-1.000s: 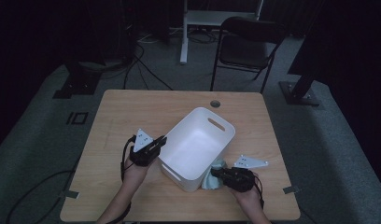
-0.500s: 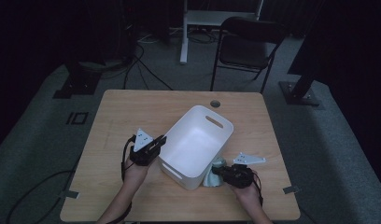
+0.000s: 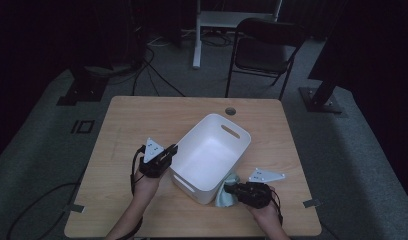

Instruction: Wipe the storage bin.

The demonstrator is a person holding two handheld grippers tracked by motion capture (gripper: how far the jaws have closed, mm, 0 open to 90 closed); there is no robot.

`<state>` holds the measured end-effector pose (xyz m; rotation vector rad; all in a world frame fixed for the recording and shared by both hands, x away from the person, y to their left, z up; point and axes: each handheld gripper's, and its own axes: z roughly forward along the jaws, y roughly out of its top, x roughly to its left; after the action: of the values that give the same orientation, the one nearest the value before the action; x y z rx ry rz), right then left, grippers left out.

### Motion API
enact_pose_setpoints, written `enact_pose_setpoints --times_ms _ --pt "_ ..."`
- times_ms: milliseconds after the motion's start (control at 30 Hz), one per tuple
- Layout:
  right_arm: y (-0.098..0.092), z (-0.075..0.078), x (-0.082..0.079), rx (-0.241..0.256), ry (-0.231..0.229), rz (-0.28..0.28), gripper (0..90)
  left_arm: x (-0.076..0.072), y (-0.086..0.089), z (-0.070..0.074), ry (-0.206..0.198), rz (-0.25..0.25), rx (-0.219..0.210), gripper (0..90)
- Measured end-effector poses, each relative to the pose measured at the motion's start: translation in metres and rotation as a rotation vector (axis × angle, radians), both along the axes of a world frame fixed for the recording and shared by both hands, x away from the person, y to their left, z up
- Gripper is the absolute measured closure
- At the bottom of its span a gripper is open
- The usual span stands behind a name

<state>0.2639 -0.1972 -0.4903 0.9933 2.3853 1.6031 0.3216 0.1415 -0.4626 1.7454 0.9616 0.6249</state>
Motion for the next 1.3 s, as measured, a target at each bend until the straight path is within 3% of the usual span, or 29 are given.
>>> enact_pose_setpoints --times_ms 200,333,433,533,633,733,1300 --pt "0.005 0.025 -0.017 0.067 -0.066 0.062 79.3 0.0 0.0 0.0 -0.002 -0.002 0.006 85.6" --pt "0.013 0.029 -0.019 0.065 -0.076 0.08 78.5 0.001 0.001 0.001 0.007 -0.012 0.004 85.5" --pt "0.021 0.025 -0.019 0.036 -0.077 0.078 78.8 0.001 0.002 0.0 0.009 -0.028 -0.002 85.5" --pt "0.019 0.02 -0.017 0.052 -0.061 0.077 79.1 0.002 0.002 0.001 0.009 -0.032 0.002 85.5" --pt "0.021 0.012 -0.015 0.013 -0.042 0.064 79.4 0.002 0.002 0.001 0.009 -0.036 0.006 85.5" --pt "0.019 0.004 -0.011 0.012 -0.016 0.06 79.4 0.002 0.002 0.001 0.007 -0.04 0.009 85.6" --pt "0.007 -0.015 0.009 -0.026 0.032 -0.006 79.5 0.001 0.001 0.001 0.003 -0.038 0.021 85.2"
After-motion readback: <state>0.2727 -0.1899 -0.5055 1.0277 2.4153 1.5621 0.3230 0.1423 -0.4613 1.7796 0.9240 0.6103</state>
